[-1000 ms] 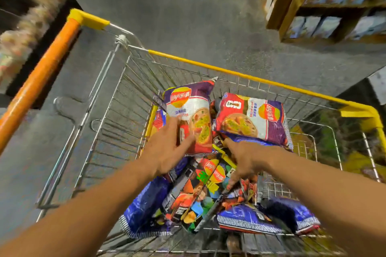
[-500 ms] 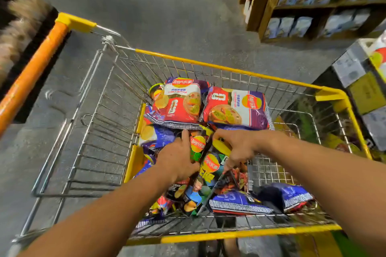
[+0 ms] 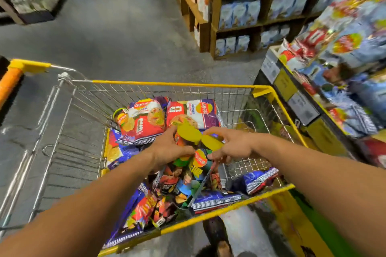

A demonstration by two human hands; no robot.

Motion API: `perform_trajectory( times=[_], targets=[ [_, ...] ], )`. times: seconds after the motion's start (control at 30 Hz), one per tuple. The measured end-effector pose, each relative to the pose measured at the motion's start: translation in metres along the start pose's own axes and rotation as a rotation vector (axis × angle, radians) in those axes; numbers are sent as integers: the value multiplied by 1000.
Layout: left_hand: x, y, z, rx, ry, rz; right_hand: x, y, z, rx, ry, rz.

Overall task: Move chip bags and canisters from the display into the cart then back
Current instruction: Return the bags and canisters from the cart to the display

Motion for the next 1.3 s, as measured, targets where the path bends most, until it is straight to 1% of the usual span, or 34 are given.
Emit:
perform_trajectory(
  times=[0.03, 0.1, 0.17, 0.23, 0.33, 0.4, 0.47, 0.53, 0.63, 0.77, 0.97, 1.17, 1.3],
  targets=[
    [13, -1, 3, -5, -23, -36, 1, 5, 7, 42, 9, -1],
    [43, -4, 8, -29, -82, -107, 1, 13, 26, 127, 34, -97],
    [74, -8, 14, -33, -140, -113, -5, 23, 49, 227, 84, -146],
    [104, -16, 19, -35, -194, -107, -12, 39, 78, 371, 105, -69],
    [145, -39, 24, -115, -254, -88, -16, 60, 125, 513, 83, 58],
    [166, -52, 23, -156, -278, -61, -13, 72, 153, 570, 69, 59],
    [197, -70, 23, -174, -332, -44, -4, 84, 191, 661, 52, 61],
    [229, -94, 24, -181, -378, -92, 11, 93, 230, 746, 30, 50],
    [263, -128, 21, -238, -431, -150, 29, 98, 272, 782, 1, 49],
    [310, -188, 23, -346, -526, -174, 61, 95, 341, 892, -40, -21],
    [374, -307, 44, -463, -681, -315, 128, 72, 454, 1054, -116, -204],
    [396, -409, 65, -577, -735, -510, 190, 40, 538, 1192, -254, -206],
    [399, -462, 82, -614, -774, -616, 242, 15, 581, 1221, -347, -278]
  ],
)
Point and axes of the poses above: each hand's wrist, its own z-axis away from the middle knuckle, its own y-axis out of the back of the hand, x = y × z, the point moved 7 cm from there along -z, towards the middle knuckle, and after that the axes turned 11 degrees about -x, right-handed, at the moved point
